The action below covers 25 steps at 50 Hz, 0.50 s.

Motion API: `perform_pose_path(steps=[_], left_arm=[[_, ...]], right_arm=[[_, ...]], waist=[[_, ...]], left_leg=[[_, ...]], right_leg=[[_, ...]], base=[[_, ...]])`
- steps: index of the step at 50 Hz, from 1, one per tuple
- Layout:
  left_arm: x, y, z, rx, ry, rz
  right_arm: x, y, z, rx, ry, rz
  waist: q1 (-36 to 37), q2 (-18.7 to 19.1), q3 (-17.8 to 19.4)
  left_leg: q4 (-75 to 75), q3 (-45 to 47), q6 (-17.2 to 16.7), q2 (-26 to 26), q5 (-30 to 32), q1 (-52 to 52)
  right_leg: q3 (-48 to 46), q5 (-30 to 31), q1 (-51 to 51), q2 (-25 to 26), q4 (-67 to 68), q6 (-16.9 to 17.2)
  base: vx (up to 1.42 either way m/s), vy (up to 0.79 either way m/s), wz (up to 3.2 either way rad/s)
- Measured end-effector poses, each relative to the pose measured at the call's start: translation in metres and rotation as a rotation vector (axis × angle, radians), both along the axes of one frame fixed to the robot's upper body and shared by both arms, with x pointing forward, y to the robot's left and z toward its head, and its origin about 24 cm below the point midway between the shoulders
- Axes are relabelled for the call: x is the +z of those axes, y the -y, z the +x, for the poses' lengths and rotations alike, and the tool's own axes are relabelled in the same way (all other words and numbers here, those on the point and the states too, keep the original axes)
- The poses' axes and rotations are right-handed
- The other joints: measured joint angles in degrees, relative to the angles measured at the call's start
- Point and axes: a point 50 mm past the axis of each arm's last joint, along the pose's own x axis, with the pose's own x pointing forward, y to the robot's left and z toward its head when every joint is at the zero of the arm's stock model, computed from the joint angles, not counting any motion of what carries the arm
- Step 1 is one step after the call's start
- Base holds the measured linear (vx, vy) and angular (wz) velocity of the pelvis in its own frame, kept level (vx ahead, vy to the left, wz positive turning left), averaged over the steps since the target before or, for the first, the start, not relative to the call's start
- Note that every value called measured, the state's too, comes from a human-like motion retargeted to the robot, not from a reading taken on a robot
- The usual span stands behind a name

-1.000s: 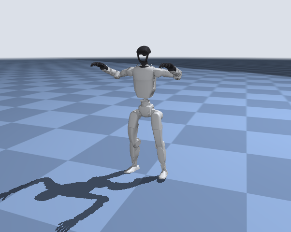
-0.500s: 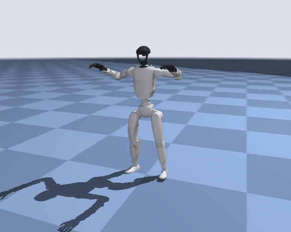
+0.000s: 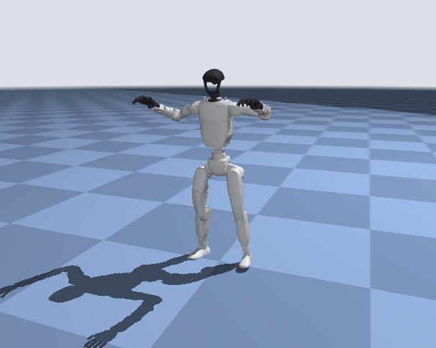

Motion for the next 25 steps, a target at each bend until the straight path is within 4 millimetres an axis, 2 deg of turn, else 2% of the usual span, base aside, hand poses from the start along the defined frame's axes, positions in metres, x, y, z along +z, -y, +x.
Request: perform_pose_path(steps=[4,7,10,12,15,17,19,20,22,25], left_arm=[[-0.004,0.006,0.002,-0.042,0.010,-0.030],[-0.015,0.013,0.007,-0.111,0.024,-0.124],[-0.038,0.019,0.018,-0.187,0.053,-0.322],[-0.062,0.023,0.032,-0.216,0.088,-0.518],[-0.108,0.040,0.068,-0.211,0.143,-0.874],[-0.149,0.057,0.090,-0.109,0.110,-1.062],[-0.192,0.081,0.109,0.012,0.024,-1.231],[-0.214,0.094,0.114,0.077,-0.045,-1.295],[-0.260,0.116,0.112,0.196,-0.231,-1.352],[-0.324,0.137,0.088,0.333,-0.508,-1.334]], right_arm=[[-0.005,-0.002,0.004,0.057,0.039,0.085],[-0.015,-0.007,0.011,0.136,0.118,0.227],[-0.035,-0.015,0.023,0.250,0.258,0.498],[-0.059,-0.020,0.034,0.324,0.377,0.761],[-0.109,-0.027,0.055,0.338,0.553,1.208],[-0.159,-0.035,0.069,0.230,0.603,1.523],[-0.214,-0.048,0.082,0.039,0.576,1.809],[-0.243,-0.058,0.085,-0.072,0.522,1.932],[-0.296,-0.084,0.086,-0.251,0.294,2.083],[-0.351,-0.121,0.070,-0.378,-0.102,2.066]], waist=[[-0.49,0.39,0.45],[-0.93,0.81,0.81],[-1.26,1.35,1.25],[-1.06,1.74,1.77],[0.17,1.93,3.64],[0.82,1.68,5.13],[1.80,0.74,7.27],[2.29,0.16,8.34],[3.13,-0.92,10.31],[4.20,-1.78,12.67]], left_leg=[[-0.07,0.10,-0.04,0.17,0.05,-0.03],[-0.09,0.18,-0.23,0.38,0.11,0.01],[0.37,0.19,-0.32,0.54,0.17,-0.18],[1.19,0.15,-0.44,0.83,0.35,-0.71],[3.38,-0.05,-0.54,0.99,0.81,-1.95],[5.56,-0.76,0.77,-0.53,1.21,-2.72],[9.42,-1.17,0.61,-1.24,2.23,-4.60],[11.74,-1.42,0.53,-1.70,2.90,-5.74],[16.09,-2.62,0.12,-2.78,3.85,-8.20],[16.55,-4.82,-0.33,-3.69,2.30,-10.00]], right_leg=[[0.08,-0.09,-0.14,0.17,0.04,0.08],[0.16,-0.18,-0.19,0.39,0.05,0.12],[0.18,-0.36,-0.18,0.56,0.01,0.13],[0.21,-0.33,-0.26,0.92,-0.10,0.14],[0.35,-0.03,-0.28,1.04,-0.12,0.14],[-0.19,-0.83,0.29,-1.19,0.88,-3.64],[-0.15,-0.87,0.44,-2.38,1.33,-4.97],[-0.11,-0.84,0.52,-3.10,1.47,-5.41],[0.07,-0.73,0.63,-4.47,1.52,-5.87],[0.36,-0.56,0.82,-5.65,1.19,-5.38]], base=[[0.00,0.00,0.00],[0.00,0.00,0.00],[-0.01,-0.02,-0.01],[-0.06,-0.09,-0.02],[-0.07,-0.04,0.06],[0.00,0.17,0.28],[-0.05,0.06,0.21],[0.00,0.00,0.00],[-0.01,0.03,0.01],[0.03,0.10,-0.08]])
